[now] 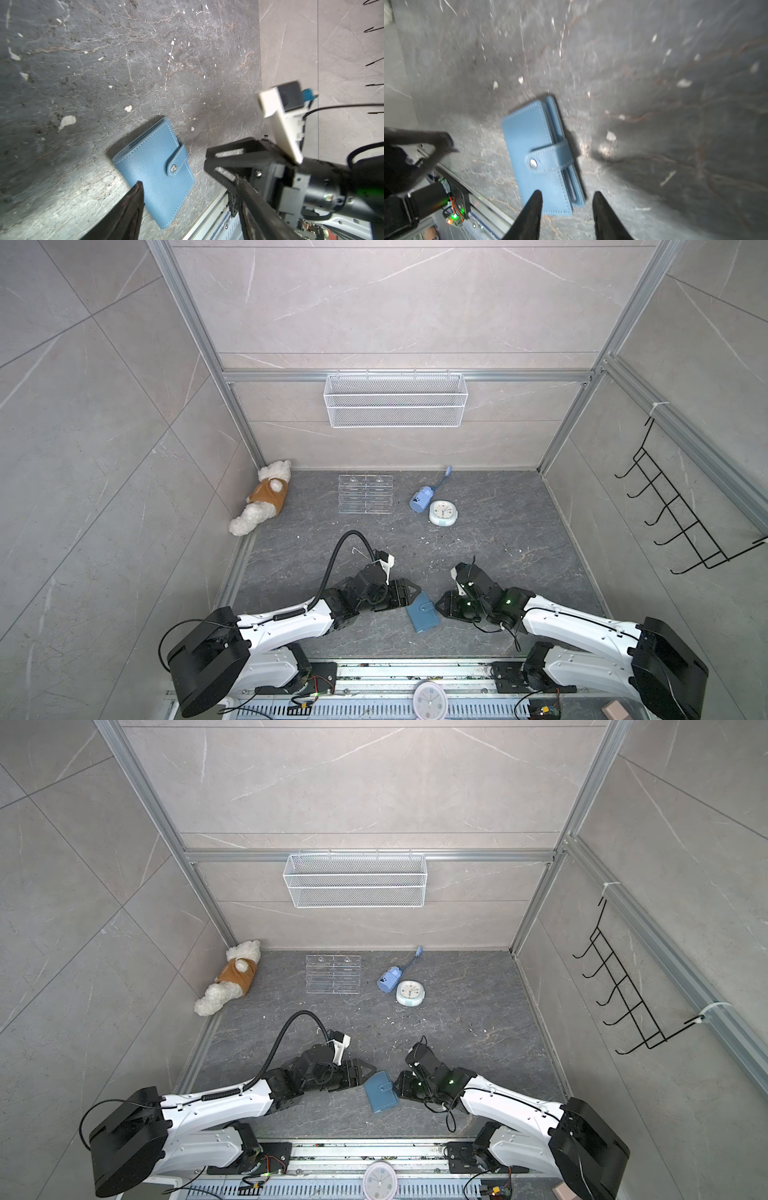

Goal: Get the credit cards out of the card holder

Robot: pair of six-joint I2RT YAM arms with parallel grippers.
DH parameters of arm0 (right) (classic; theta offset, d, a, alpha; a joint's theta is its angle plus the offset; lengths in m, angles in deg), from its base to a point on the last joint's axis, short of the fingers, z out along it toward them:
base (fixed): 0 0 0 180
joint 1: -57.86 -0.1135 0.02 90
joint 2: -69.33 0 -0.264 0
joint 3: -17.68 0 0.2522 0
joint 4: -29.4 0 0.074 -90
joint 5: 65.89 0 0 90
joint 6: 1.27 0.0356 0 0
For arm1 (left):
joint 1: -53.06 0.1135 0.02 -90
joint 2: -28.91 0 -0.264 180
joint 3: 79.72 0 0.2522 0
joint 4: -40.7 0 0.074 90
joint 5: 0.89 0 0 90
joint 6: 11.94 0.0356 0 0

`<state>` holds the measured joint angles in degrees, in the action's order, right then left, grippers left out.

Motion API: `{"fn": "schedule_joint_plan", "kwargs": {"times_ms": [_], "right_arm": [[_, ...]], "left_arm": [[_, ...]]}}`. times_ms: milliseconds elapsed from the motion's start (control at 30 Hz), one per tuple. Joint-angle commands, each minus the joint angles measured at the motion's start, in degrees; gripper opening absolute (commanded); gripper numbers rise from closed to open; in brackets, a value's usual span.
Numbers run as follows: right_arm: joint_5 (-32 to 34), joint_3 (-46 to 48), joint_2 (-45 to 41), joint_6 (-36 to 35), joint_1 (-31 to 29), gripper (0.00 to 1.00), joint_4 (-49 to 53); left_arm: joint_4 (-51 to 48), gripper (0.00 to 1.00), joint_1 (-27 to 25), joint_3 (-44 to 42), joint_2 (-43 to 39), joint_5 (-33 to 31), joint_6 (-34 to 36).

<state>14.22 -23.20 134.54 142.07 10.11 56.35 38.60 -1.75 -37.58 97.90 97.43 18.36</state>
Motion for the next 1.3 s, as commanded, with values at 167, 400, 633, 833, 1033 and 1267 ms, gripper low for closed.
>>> {"fn": "schedule_joint_plan", "kwargs": {"times_ms": [167,400,633,833,1033,1267], "right_arm": [[0.6,0.7,5.7,1.9,-4.8,0.37,-7.2],[2.0,-1.9,12.0,3.7,-9.1,0.34,-10.4],[3.6,-3.6,14.7,4.8,-11.1,0.34,-11.1],[5.4,-5.5,9.9,5.9,-12.2,0.43,-4.9],[13.4,-12.1,3.0,6.5,-12.3,0.70,14.3],[17.6,-22.8,11.0,1.1,-12.3,1.00,24.6]], "left_arm": [[-4.8,0.80,-0.4,0.4,-7.1,-4.9,-1.1],[-11.9,0.83,-0.3,0.7,-13.2,-7.8,-0.9],[-13.4,0.83,-0.4,-1.3,-15.3,-8.3,-2.1],[-13.7,0.82,-0.4,-2.7,-14.4,-8.1,-2.6],[-14.1,0.81,-0.6,-4.0,-12.8,-7.9,-2.0],[-14.5,0.73,-3.3,-1.2,-4.9,-7.3,-0.8]]}}
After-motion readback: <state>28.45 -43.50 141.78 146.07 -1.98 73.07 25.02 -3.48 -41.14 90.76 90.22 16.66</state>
